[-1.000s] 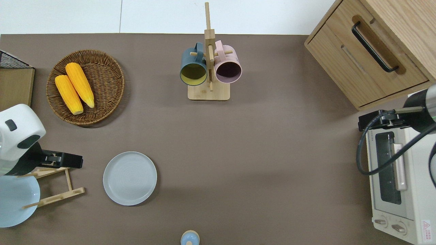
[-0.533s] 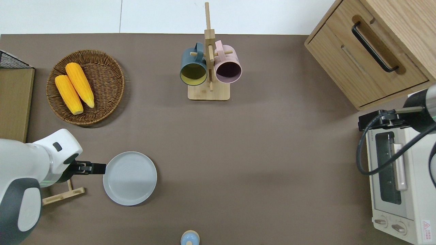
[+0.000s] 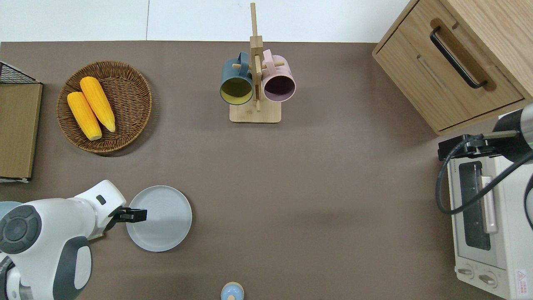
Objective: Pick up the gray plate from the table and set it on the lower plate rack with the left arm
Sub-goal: 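Move the left gripper toward the gray plate's rim nearest the robot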
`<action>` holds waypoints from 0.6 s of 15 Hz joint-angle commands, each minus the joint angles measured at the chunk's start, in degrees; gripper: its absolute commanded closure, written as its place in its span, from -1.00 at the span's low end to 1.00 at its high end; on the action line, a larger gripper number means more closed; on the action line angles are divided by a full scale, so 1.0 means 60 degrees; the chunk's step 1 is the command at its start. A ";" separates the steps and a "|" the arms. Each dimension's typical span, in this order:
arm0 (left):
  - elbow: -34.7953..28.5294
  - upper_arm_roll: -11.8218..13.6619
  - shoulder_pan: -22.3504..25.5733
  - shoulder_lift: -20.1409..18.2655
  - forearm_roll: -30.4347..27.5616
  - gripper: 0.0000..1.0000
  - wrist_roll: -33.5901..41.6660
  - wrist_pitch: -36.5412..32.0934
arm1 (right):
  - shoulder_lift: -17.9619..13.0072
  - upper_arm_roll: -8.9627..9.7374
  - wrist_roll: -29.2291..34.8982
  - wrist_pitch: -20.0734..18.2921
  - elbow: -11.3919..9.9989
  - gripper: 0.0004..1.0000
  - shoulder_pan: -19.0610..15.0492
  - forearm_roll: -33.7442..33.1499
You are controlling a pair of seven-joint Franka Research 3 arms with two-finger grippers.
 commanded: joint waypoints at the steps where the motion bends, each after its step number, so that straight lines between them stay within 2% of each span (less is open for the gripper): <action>1: -0.0239 0.0097 -0.0237 0.0331 0.0081 -1.00 -0.0162 0.0678 | 0.0004 -0.0057 0.0037 -0.0009 0.0062 -0.97 0.0070 0.0026; 6: -0.0474 0.0097 -0.0340 0.1035 0.0067 -1.00 -0.0162 0.1908 | 0.0004 -0.0057 0.0037 -0.0009 0.0062 -0.97 0.0070 0.0026; 9: -0.0518 0.0111 -0.0354 0.1269 0.0067 -1.00 -0.0162 0.2188 | 0.0004 -0.0057 0.0037 -0.0009 0.0062 -0.97 0.0070 0.0026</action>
